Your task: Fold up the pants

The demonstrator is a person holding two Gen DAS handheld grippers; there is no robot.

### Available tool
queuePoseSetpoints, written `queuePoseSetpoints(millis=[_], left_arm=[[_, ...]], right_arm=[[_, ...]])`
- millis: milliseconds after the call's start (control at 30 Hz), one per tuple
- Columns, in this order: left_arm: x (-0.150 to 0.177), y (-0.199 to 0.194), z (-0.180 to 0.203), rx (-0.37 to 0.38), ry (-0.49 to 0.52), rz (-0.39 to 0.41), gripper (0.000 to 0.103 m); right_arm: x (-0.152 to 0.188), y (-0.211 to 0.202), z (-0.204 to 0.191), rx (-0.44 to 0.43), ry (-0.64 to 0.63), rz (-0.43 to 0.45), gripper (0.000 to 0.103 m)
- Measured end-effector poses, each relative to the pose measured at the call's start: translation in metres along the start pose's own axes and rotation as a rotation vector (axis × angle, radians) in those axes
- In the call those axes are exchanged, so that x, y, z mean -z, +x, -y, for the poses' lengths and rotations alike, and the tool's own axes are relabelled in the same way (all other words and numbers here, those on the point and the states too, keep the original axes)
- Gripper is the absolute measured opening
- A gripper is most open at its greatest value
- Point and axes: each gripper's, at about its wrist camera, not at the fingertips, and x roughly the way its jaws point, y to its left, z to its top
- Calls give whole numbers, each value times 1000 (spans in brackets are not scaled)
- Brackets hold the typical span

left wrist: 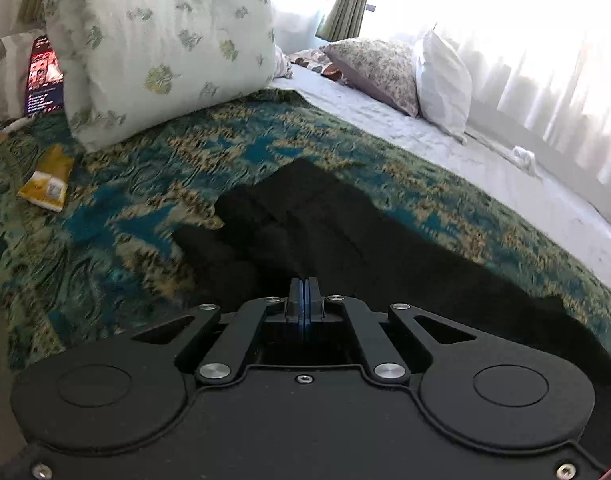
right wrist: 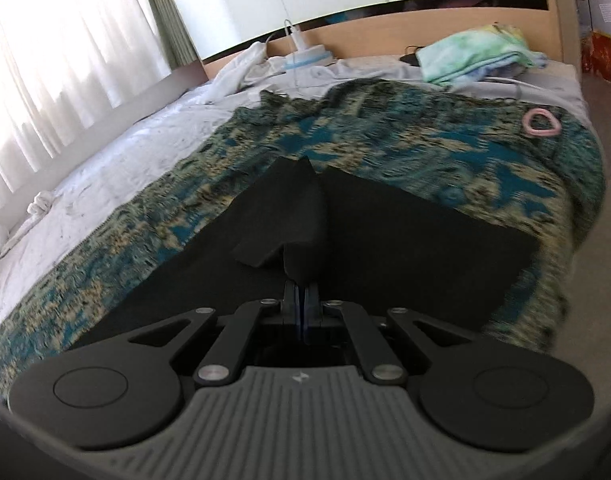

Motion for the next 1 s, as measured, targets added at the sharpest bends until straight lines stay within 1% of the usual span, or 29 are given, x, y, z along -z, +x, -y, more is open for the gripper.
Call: queuePoseSetpoints(millis=[167, 267, 433, 500, 533, 600, 633, 667, 767, 833, 867, 900, 933, 967, 1000], left_arm=[[9, -10, -3, -2, 54, 29, 2], [12, -11, -8, -8, 55, 15, 2], [18, -5, -19, -59, 63, -3, 1], [19, -1, -26, -112, 69, -11, 1], [19, 1, -32, -120, 58, -20, 1], [18, 3, -42, -117, 29, -41, 1], [19, 1, -44, -110, 33, -29, 1], [19, -2, -44, -113, 47, -13, 1], [19, -14, -35, -79, 88, 43, 2], [16, -24, -24, -35, 110, 82, 4], [16, -29, -17, -6, 126, 102, 5], [16, -33, -8, 25, 148, 120, 6], [17, -36, 2, 59, 180, 131, 9], [19, -39, 13, 92, 209, 131, 9], [22, -39, 24, 128, 236, 125, 9]], right_arm=[[13, -18, 13, 18, -38, 20, 5], [21, -22, 22, 27, -32, 12, 5], [31, -19, 37, 37, -13, -8, 5], [33, -19, 40, 41, -17, 4, 4], [33, -19, 41, 44, -27, 11, 5], [34, -20, 41, 47, -45, 17, 10], [34, -20, 41, 48, -57, 22, 16], [35, -19, 41, 53, -70, 27, 25], [37, -20, 41, 53, -107, 43, 25], [38, -20, 39, 55, -129, 53, 26], [39, -20, 38, 53, -137, 55, 31], [39, -20, 36, 49, -149, 59, 38], [38, -20, 34, 51, -161, 61, 41], [37, -19, 31, 56, -179, 65, 48], [36, -17, 27, 66, -200, 71, 59]])
